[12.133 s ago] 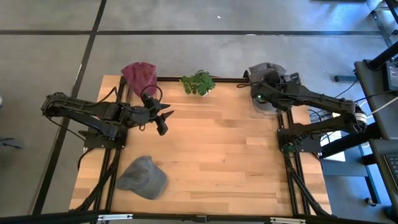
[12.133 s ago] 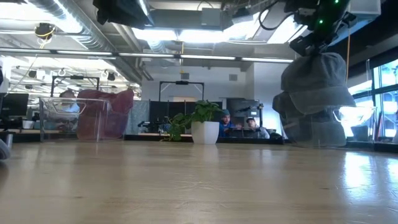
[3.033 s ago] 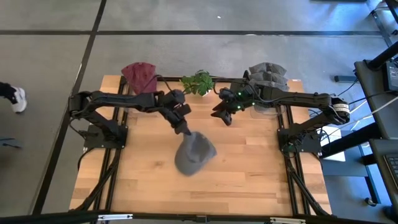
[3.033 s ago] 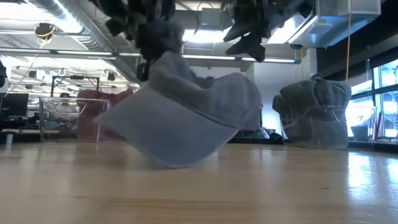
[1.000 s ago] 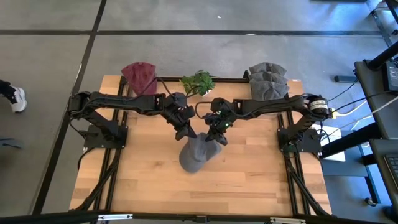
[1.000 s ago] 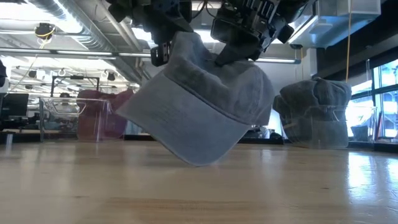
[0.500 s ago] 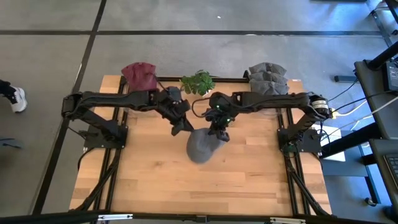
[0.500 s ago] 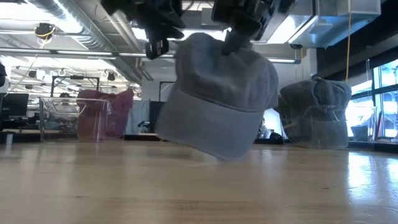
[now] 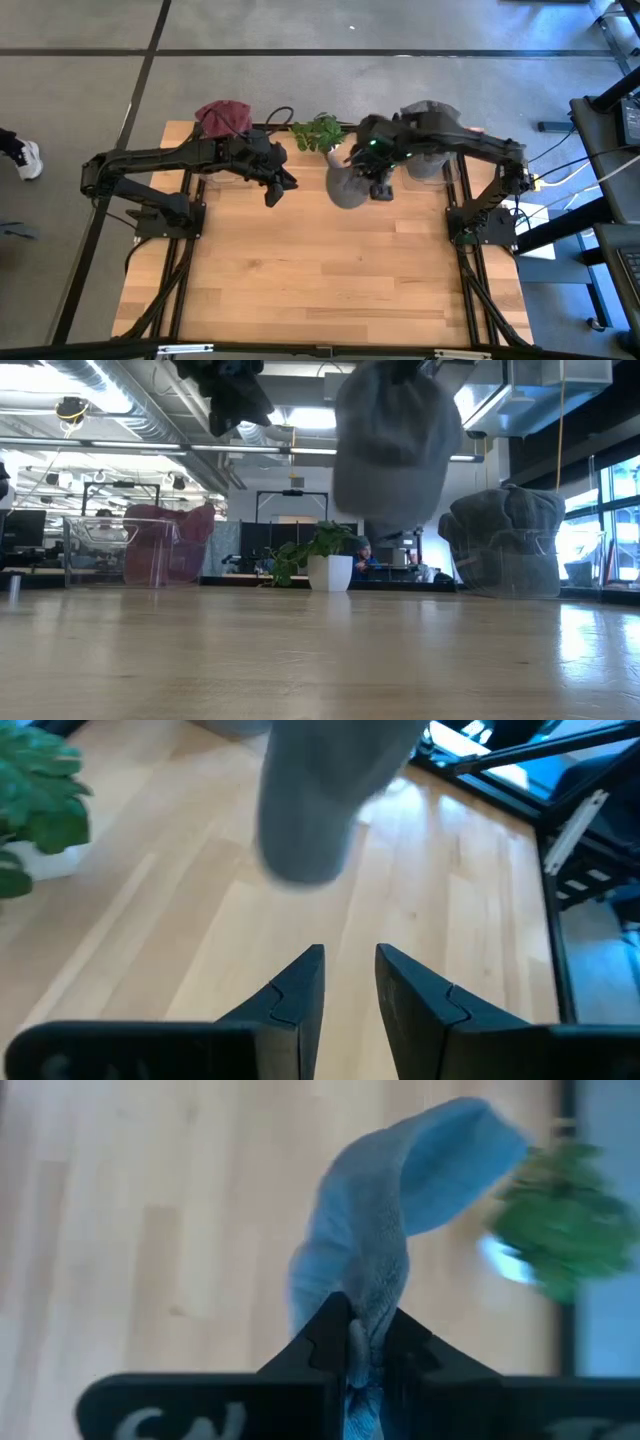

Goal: Pick & Place hat
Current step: Put the gray cap into the right transparent bin

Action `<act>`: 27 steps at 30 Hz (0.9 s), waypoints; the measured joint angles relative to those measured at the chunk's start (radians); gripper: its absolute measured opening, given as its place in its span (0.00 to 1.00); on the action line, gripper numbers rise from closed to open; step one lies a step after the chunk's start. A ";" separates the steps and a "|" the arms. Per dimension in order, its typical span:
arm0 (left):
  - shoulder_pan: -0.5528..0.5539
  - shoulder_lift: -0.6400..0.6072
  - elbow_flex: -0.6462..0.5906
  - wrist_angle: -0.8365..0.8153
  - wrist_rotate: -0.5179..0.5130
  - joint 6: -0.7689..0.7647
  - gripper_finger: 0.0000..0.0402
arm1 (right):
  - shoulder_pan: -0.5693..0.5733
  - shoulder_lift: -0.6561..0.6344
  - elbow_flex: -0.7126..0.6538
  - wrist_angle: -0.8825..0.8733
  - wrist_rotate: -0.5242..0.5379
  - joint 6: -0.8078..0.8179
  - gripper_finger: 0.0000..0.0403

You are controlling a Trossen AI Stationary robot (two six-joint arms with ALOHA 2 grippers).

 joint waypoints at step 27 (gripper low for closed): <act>-0.016 -0.001 0.000 -0.040 -0.067 0.010 0.22 | -0.256 -0.280 0.185 -0.226 0.295 -0.167 0.08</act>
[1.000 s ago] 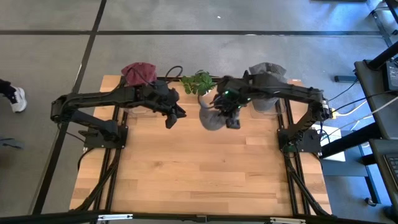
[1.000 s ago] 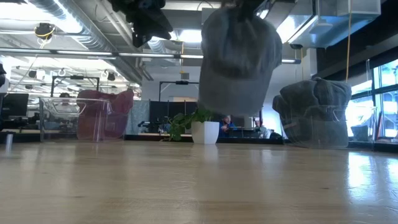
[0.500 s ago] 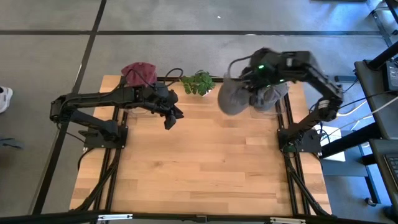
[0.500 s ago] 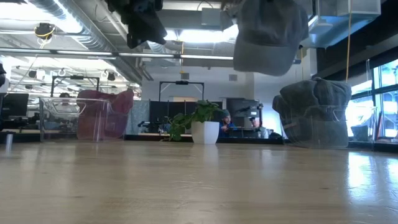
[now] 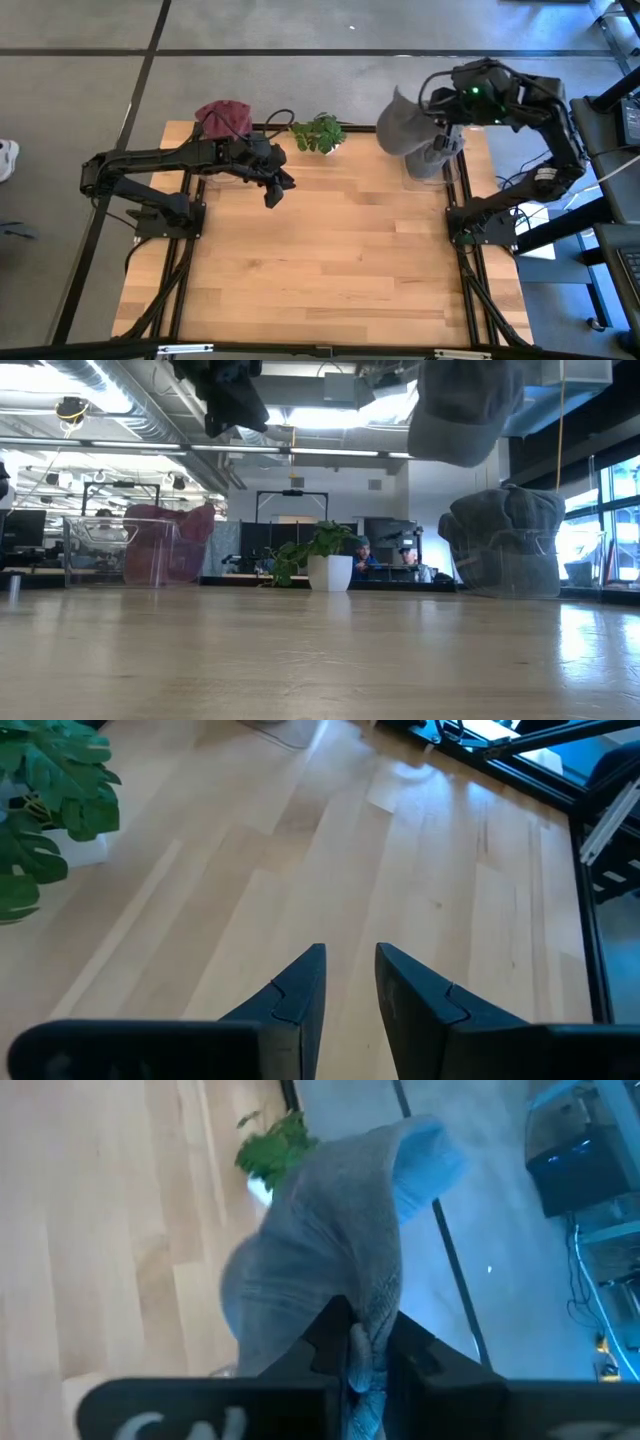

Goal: Pick & Place hat
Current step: Put the gray cap into the right transparent bin

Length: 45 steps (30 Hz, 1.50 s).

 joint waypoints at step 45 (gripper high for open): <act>0.002 0.000 0.000 0.000 -0.152 0.008 0.21 | -0.016 -0.419 -1.133 0.359 0.268 -0.072 0.09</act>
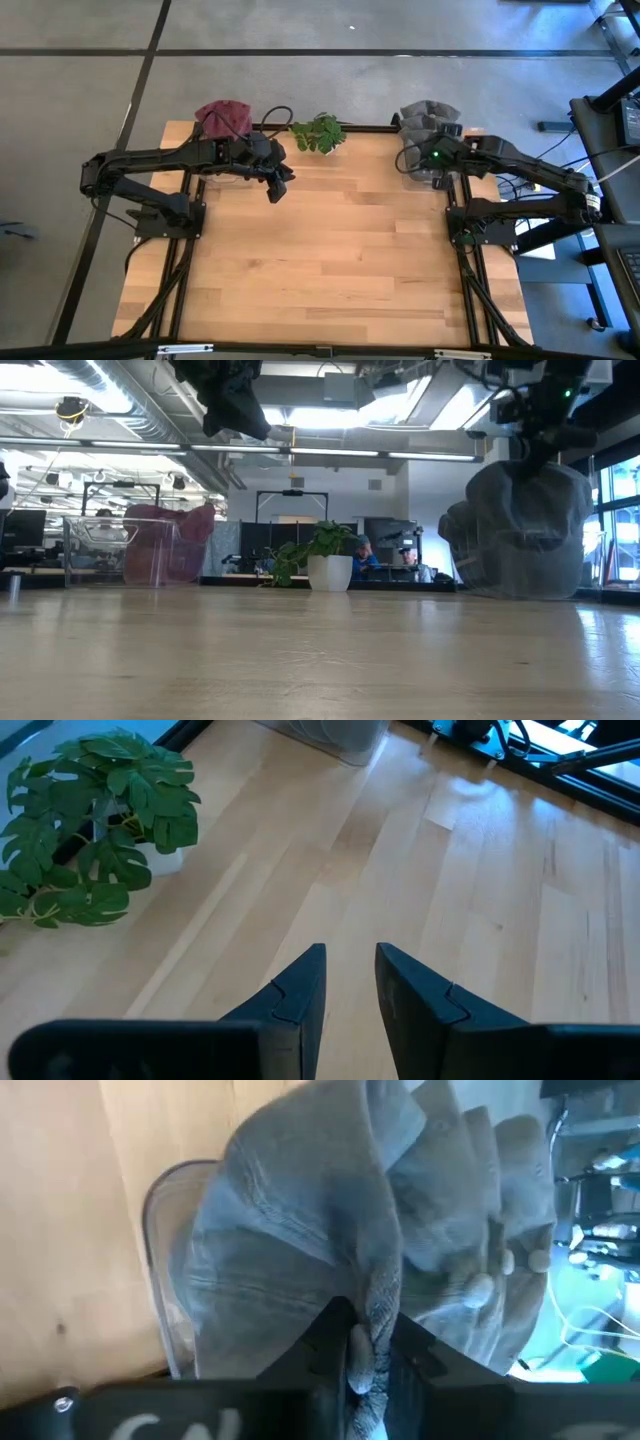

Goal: Pick & Place hat
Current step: Put the gray cap into the right transparent bin, then return to Home Position

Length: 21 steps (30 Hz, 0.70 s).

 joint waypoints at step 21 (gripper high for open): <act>0.097 -0.100 -0.001 0.002 -0.019 0.081 0.22 | 0.000 -0.049 0.131 0.007 0.087 0.033 0.39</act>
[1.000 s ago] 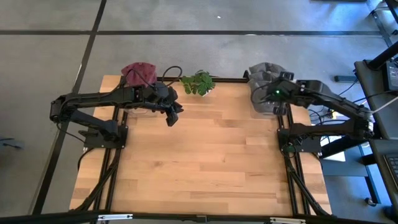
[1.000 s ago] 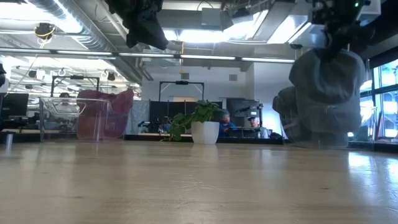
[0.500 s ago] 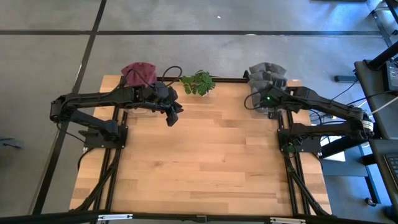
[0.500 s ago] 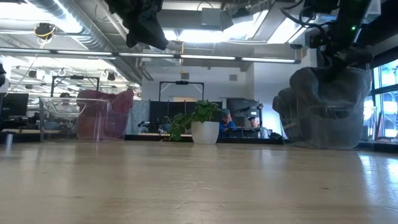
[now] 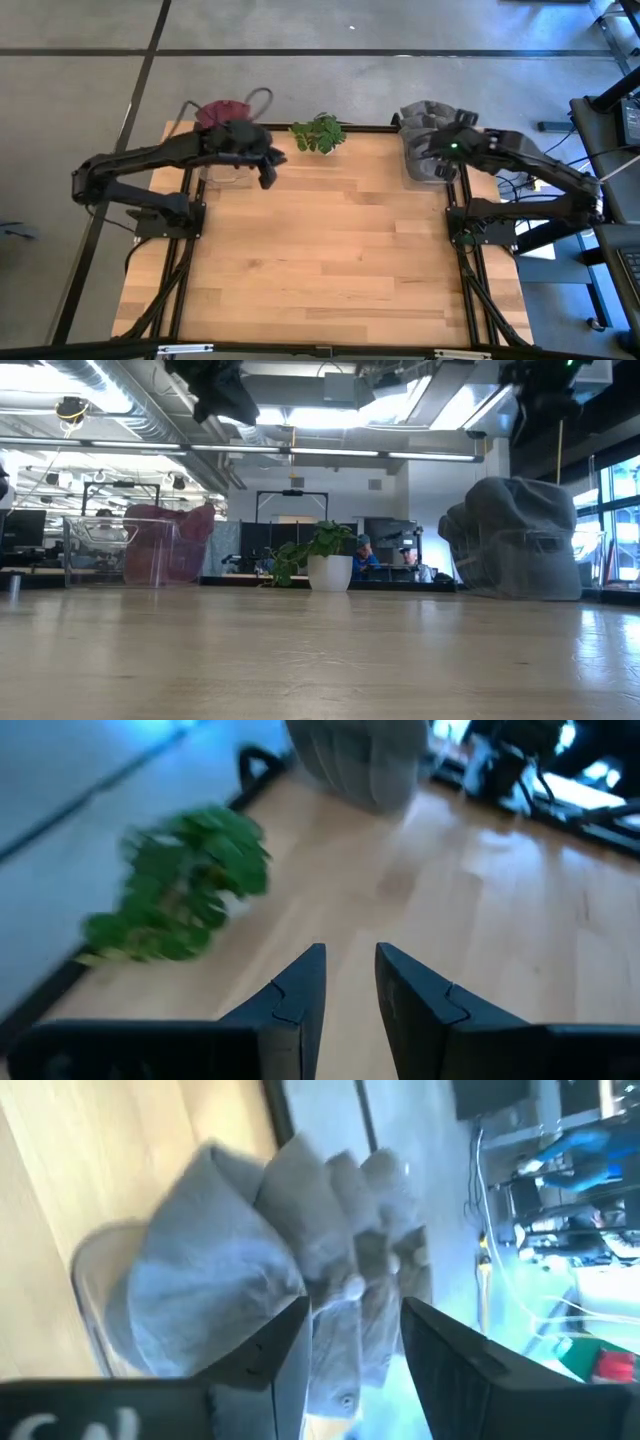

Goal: Pick & Place hat
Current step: Return to Home Position

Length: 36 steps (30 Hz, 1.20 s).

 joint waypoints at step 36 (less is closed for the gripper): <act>0.106 -0.867 -0.800 0.633 0.092 -0.207 0.22 | 0.229 -0.648 -0.699 0.981 -0.587 0.695 0.39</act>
